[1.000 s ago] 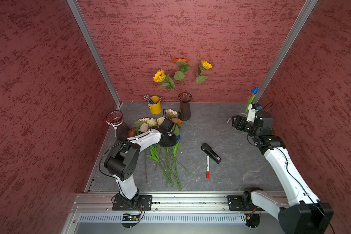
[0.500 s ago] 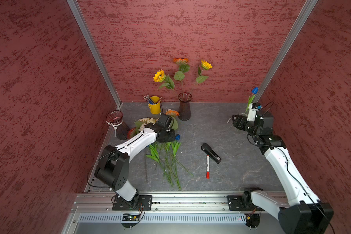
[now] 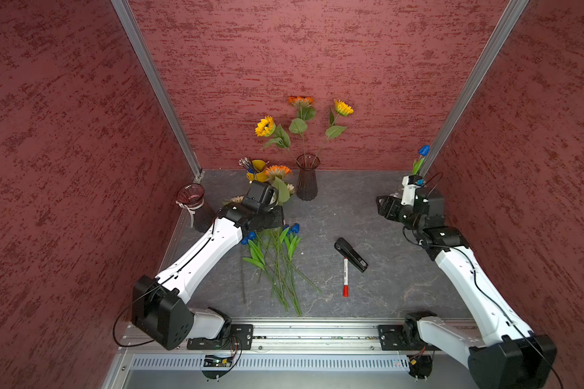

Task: Arrange the flowers in different vases according to their variety
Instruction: Pick up the flower at the center of the board, then insert the flower into the vase.

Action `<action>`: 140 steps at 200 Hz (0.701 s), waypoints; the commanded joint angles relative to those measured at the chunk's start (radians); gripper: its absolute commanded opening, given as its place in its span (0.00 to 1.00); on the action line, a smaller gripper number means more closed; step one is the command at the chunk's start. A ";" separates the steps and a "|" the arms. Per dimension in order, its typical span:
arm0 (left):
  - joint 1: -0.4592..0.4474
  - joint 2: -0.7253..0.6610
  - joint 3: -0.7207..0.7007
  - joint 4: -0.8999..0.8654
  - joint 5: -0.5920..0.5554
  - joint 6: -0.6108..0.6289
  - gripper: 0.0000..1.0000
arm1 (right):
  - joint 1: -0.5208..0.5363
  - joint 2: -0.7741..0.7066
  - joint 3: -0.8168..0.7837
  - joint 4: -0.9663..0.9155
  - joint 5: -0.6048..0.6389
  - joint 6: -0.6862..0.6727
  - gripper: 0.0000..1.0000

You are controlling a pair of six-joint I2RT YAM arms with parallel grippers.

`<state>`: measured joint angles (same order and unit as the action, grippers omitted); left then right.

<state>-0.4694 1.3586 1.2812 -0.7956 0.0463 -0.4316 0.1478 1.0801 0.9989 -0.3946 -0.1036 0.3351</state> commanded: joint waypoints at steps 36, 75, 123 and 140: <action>-0.049 -0.034 0.261 -0.132 -0.017 0.026 0.00 | 0.026 -0.006 -0.011 0.015 0.023 0.019 0.76; -0.078 0.051 0.456 -0.070 -0.026 0.109 0.00 | 0.049 -0.006 -0.045 0.024 0.004 0.052 0.76; -0.102 0.168 0.564 0.047 -0.036 0.248 0.00 | 0.101 0.006 -0.083 0.037 -0.002 0.081 0.76; -0.112 0.180 0.575 0.114 -0.036 0.284 0.00 | 0.116 0.014 -0.088 0.040 -0.008 0.090 0.76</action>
<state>-0.5625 1.5284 1.8381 -0.8043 0.0200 -0.2428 0.2386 1.0840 0.9226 -0.3862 -0.1017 0.3985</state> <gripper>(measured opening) 0.059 0.763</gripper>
